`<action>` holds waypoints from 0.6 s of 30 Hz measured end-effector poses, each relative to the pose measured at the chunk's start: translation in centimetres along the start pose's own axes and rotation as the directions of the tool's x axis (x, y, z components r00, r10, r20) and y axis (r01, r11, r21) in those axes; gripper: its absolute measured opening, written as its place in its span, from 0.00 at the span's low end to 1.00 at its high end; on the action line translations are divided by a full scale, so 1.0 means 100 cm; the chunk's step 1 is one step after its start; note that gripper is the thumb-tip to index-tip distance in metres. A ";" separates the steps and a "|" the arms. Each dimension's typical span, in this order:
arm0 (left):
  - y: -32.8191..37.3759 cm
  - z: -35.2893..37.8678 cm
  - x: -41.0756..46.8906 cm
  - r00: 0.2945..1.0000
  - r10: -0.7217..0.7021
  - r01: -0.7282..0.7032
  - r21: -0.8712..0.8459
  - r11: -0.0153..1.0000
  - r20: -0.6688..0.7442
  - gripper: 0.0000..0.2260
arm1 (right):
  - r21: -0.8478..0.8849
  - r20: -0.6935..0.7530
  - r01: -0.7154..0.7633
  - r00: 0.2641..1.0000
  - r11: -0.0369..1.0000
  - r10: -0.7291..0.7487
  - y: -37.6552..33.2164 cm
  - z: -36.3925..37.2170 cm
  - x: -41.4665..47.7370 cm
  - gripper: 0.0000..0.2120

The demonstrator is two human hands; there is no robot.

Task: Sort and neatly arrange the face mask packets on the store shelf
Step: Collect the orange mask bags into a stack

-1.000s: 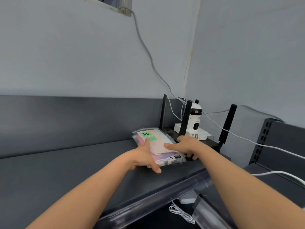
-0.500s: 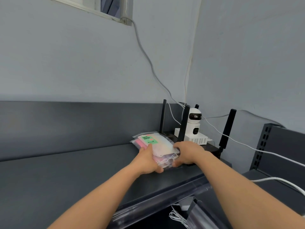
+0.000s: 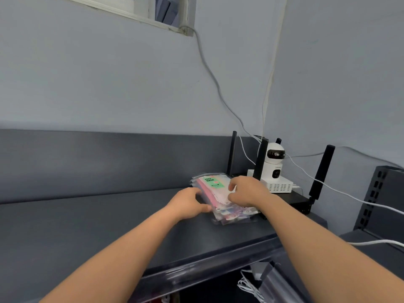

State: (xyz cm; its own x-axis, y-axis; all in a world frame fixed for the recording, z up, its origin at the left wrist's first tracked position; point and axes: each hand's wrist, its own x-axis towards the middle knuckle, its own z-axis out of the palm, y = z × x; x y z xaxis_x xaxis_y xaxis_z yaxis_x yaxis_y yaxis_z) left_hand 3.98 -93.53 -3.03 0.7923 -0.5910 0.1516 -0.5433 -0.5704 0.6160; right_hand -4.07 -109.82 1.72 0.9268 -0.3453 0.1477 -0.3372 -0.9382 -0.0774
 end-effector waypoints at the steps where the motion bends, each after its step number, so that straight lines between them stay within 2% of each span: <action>1: -0.005 -0.007 -0.004 1.000 -0.023 0.023 0.024 0.999 -0.018 0.26 | 0.019 0.001 0.025 1.000 0.999 -0.025 -0.006 0.001 0.002 0.17; 10: -0.061 -0.078 -0.061 0.958 -0.202 0.245 0.210 0.947 -0.204 0.21 | 0.057 0.007 0.243 0.970 0.968 -0.244 -0.079 0.015 0.008 0.10; 18: -0.116 -0.137 -0.139 0.870 -0.328 0.464 0.387 0.797 -0.368 0.19 | 0.104 0.042 0.452 0.888 0.886 -0.458 -0.170 0.036 0.000 0.12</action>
State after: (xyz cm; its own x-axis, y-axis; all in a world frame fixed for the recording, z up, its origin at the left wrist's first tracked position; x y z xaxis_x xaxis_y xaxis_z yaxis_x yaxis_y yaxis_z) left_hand 3.09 -70.92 -1.65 0.9697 -0.1168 0.2144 -0.1722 -0.9496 0.2619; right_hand 2.28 -93.82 -0.47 0.9843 0.1240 0.1254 0.1373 -0.9850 -0.1044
